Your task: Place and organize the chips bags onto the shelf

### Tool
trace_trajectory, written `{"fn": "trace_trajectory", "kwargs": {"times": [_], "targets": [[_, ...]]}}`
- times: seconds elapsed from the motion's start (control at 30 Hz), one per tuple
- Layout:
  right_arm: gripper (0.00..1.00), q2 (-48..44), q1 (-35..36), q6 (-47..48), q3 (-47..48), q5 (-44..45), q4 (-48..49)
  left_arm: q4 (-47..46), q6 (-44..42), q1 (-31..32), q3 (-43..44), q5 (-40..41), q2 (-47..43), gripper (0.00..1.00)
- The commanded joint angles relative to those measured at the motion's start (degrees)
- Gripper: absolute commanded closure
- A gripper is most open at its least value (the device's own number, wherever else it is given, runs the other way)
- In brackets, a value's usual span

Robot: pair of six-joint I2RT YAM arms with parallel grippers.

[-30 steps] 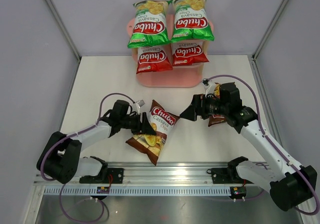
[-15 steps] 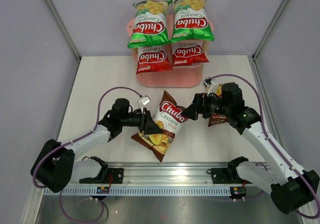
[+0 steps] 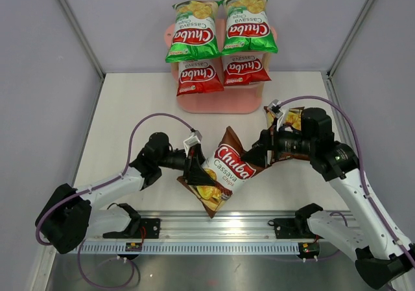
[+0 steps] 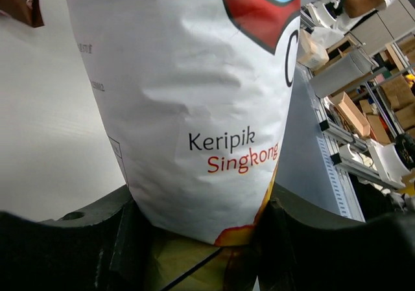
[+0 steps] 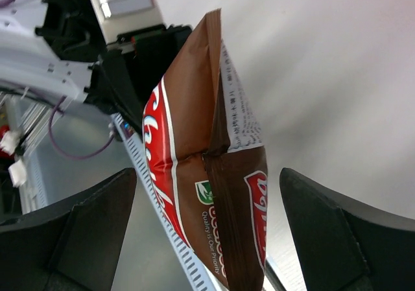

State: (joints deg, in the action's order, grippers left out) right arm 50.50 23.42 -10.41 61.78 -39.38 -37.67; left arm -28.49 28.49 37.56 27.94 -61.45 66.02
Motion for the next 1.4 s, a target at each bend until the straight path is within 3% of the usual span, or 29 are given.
{"fn": "trace_trajectory", "kwargs": {"times": [0.0,0.23,0.5,0.67,0.73,0.77,0.8,0.87,0.9,1.0,1.1,1.13,1.2,1.3,1.33,1.37], "targets": [[0.01,-0.8,2.3,1.6,-2.4,-10.4,0.6,-8.7,-0.8,0.8,0.4,-4.0,-1.9,0.75],[0.01,1.7,7.1,3.4,-1.2,-0.1,-5.2,-10.1,-0.6,1.8,1.2,-5.5,-2.7,0.76],[0.01,5.3,12.7,6.3,-1.6,-6.6,-6.0,-8.7,-2.0,2.1,2.7,-5.9,-2.8,0.76],[0.09,4.8,12.8,5.2,-1.8,-6.2,-3.7,-7.4,-2.7,2.1,3.7,-5.5,-1.6,0.76],[0.34,4.3,12.8,5.3,-2.1,-7.3,-3.1,-4.7,-4.1,2.0,4.4,-3.7,-1.5,0.7],[0.34,4.1,12.8,5.3,-2.1,-7.3,-2.8,-4.6,-4.1,2.0,4.6,-3.7,-1.5,0.7],[0.49,4.1,12.8,5.3,-2.3,-7.4,-2.6,-2.6,-4.6,2.0,4.9,-2.5,-1.6,0.68],[0.57,3.8,12.8,5.1,-2.9,-7.6,-1.8,0.4,-6.7,2.0,5.8,-1.0,-1.7,0.64],[0.61,3.7,12.8,4.8,-3.2,-7.4,-1.5,2.9,-7.2,2.0,6.4,0.5,-1.8,0.57],[0.83,3.1,12.8,4.0,-3.5,-6.8,0.1,8.1,-9.6,2.0,7.6,4.6,-2.4,0.48],[0.91,2.4,12.8,3.8,-3.6,-6.0,1.2,12.4,-11.2,2.0,8.4,8.1,-3.0,0.4],[1.0,2.2,12.8,3.7,-3.4,-5.5,1.3,13.0,-11.5,1.9,8.4,9.0,-3.2,0.35],[1.0,2.1,12.8,3.2,-3.4,-4.2,2.1,14.3,-12.0,1.9,8.5,10.0,-3.4,0.33],[1.0,2.1,12.8,2.0,-3.5,-2.8,3.5,15.3,-12.1,1.9,8.0,13.3,-4.1,0.13],[1.0,2.4,12.8,1.7,-3.4,-2.0,3.7,15.7,-12.2,1.8,7.7,14.0,-4.1,0.01],[1.0,2.4,12.8,1.3,-3.4,-0.9,4.2,16.3,-12.4,1.8,7.7,14.7,-4.3,0.01]]}}
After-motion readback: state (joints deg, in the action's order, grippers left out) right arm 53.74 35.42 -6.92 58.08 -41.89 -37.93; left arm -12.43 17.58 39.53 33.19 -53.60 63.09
